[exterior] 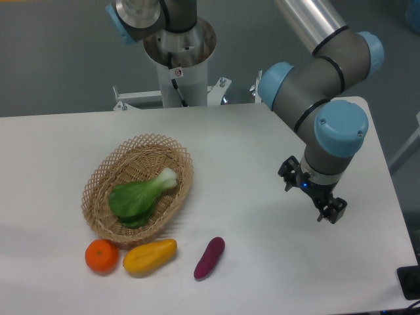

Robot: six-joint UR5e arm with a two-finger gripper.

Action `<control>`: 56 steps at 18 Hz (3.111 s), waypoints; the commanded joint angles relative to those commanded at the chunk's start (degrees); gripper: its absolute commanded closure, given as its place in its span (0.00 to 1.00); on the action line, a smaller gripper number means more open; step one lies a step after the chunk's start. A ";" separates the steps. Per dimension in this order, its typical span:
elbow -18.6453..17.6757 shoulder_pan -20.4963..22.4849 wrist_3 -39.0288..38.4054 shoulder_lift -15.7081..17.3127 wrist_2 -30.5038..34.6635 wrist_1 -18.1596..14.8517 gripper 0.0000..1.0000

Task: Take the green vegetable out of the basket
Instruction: 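Move the open gripper over the bok choy in the wicker basket, then lower the gripper onto the bok choy stem and close it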

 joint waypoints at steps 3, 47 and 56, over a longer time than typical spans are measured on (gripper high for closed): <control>0.00 0.00 -0.09 0.00 0.00 0.00 0.00; -27.42 -22.94 -25.40 9.94 -8.00 8.43 0.00; -28.04 -23.90 -25.58 7.38 -7.82 11.86 0.00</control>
